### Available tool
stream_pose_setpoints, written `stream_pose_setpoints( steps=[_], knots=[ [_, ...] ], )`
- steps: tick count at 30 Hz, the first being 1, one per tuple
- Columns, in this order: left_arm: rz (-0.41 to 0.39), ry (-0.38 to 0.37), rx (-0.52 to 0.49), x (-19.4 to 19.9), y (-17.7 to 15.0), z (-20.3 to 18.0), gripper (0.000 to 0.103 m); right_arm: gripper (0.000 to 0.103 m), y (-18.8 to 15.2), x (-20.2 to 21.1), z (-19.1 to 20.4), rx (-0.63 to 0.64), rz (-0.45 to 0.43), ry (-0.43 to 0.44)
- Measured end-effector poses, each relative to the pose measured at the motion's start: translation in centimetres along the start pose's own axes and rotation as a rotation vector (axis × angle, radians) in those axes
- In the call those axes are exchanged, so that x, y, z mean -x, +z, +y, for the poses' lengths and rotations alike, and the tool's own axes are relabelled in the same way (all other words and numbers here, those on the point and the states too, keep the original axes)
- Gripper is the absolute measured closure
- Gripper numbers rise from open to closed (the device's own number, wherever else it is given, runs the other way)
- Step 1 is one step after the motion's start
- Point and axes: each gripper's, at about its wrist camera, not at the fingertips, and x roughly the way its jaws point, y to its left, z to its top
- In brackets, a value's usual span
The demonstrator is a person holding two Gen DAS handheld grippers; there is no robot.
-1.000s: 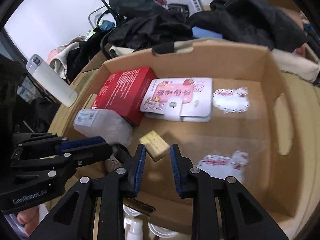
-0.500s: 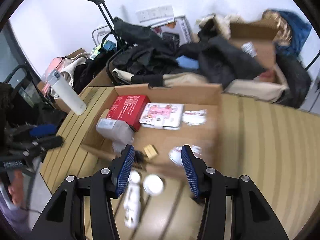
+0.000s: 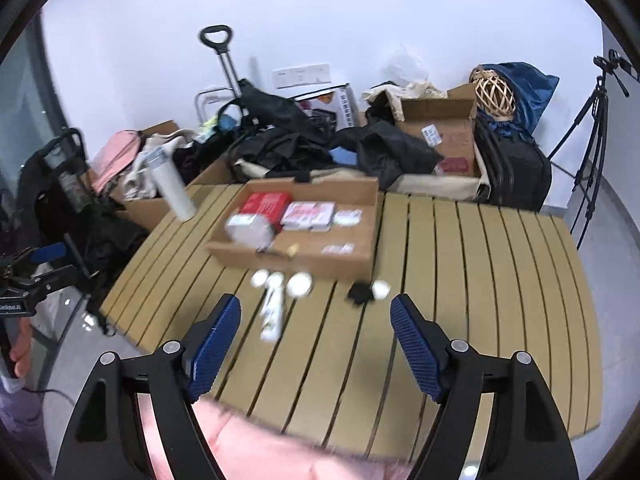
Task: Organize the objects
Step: 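Pull the right tool back from the table, then grasp the white round lid with the right tool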
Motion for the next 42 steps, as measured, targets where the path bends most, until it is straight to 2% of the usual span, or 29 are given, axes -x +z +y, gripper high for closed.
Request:
stream_pose_setpoints(
  steps=[3, 7, 9, 11, 13, 16, 21, 27, 31, 33, 35, 40, 42],
  knots=[
    [-0.021, -0.005, 0.007, 2.5, -4.0, -0.9, 0.000, 0.022, -4.3, 2.8, 1.2, 0.010, -0.004, 0.011],
    [-0.010, 0.037, 0.040, 4.5, -9.2, -2.5, 0.000, 0.022, -10.4, 5.1, 3.0, -0.009, -0.004, 0.023],
    [0.009, 0.026, 0.022, 4.9, -10.6, -3.8, 0.000, 0.022, -13.7, 5.8, 3.9, -0.049, 0.008, 0.051],
    [0.029, 0.009, -0.052, 5.1, -11.2, -5.4, 0.000, 0.022, -16.1, 5.7, 4.8, -0.077, 0.029, 0.067],
    [0.018, 0.007, -0.077, 5.7, -11.5, -6.3, 0.000, 0.022, -17.3, 5.3, 5.3, -0.063, 0.052, 0.075],
    [-0.003, -0.012, -0.069, 6.3, -11.6, -6.6, 0.000, 0.022, -17.4, 5.5, 5.6, -0.056, 0.042, 0.043],
    [0.005, 0.007, -0.049, 6.0, -11.8, -5.9, 0.000, 0.022, -17.2, 6.4, 6.3, -0.051, -0.005, 0.073],
    [0.078, 0.009, -0.022, 2.8, -12.2, -4.9, 0.000, 0.022, -17.8, 4.9, 6.1, -0.062, 0.031, 0.067],
    [0.117, -0.024, 0.028, -1.6, -11.3, -3.0, 0.000, 0.022, -18.1, 3.1, 4.7, -0.095, 0.026, 0.097],
    [0.127, 0.034, 0.059, -4.6, -10.3, -1.6, 0.000, 0.022, -18.0, 1.3, 4.4, -0.073, 0.058, 0.065],
    [0.102, 0.073, 0.093, -7.4, -8.9, -0.1, 0.000, 0.022, -17.2, -0.7, 3.8, -0.057, 0.068, 0.053],
    [0.096, 0.032, 0.189, -15.0, -3.4, 2.0, 0.001, 0.024, -12.6, -7.2, 2.4, -0.015, 0.048, -0.011],
    [0.087, 0.029, 0.219, -18.5, -1.4, 2.2, 0.001, 0.024, -10.0, -10.2, 1.9, -0.007, 0.018, 0.007]
  ],
)
